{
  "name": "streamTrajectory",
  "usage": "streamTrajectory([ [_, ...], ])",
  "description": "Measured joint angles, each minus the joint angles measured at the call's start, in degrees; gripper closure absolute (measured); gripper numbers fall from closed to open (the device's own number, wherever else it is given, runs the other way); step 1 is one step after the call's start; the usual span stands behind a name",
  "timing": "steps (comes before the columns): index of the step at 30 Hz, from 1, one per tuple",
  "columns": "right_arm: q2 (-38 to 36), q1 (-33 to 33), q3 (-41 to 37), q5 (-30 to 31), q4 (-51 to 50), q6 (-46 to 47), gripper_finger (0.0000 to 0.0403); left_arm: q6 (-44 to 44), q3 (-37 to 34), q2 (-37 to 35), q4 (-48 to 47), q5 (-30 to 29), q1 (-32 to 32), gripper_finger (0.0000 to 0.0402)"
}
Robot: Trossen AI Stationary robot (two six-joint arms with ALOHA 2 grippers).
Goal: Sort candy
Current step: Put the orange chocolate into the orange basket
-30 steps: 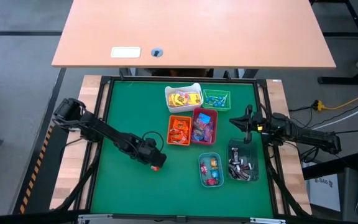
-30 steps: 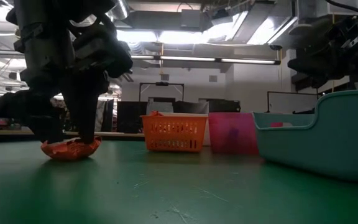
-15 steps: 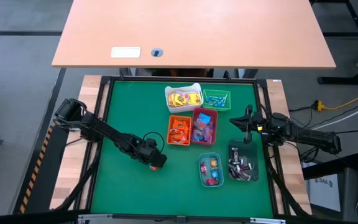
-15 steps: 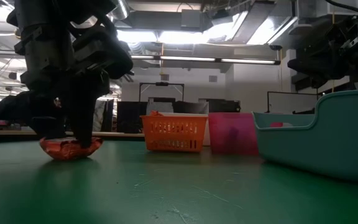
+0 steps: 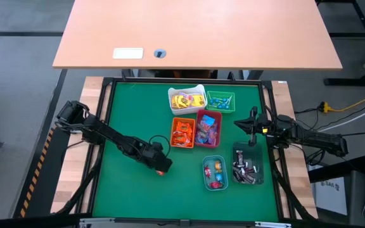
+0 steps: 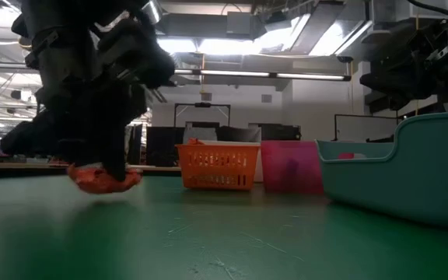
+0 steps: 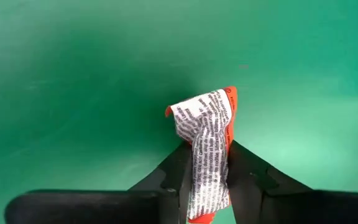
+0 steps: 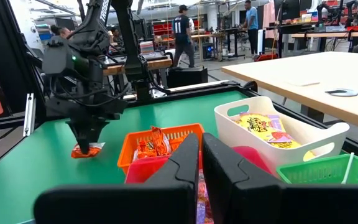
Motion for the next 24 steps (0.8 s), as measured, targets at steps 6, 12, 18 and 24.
streamTrajectory([
  [6, 0.0, 0.01, 0.0, 0.0, 0.0, 0.02, 0.0382, 4.68, 0.02, 0.0, 11.95, 0.03, 0.61, 0.0335],
  [12, 0.0, 0.0, 0.0, 0.0, 0.0, 0.02, 0.0382, 14.08, 0.04, -0.07, 27.4, -2.46, 4.28, 0.0335],
  [18, 0.0, 0.01, 0.0, 0.0, 0.01, 0.01, 0.0382, 26.85, 0.07, -0.11, 32.61, -10.99, 9.94, 0.0335],
  [24, 0.0, 0.0, 0.0, 0.0, 0.0, 0.02, 0.0382, 28.37, 0.07, -0.11, 32.14, -13.32, 14.49, 0.0335],
])
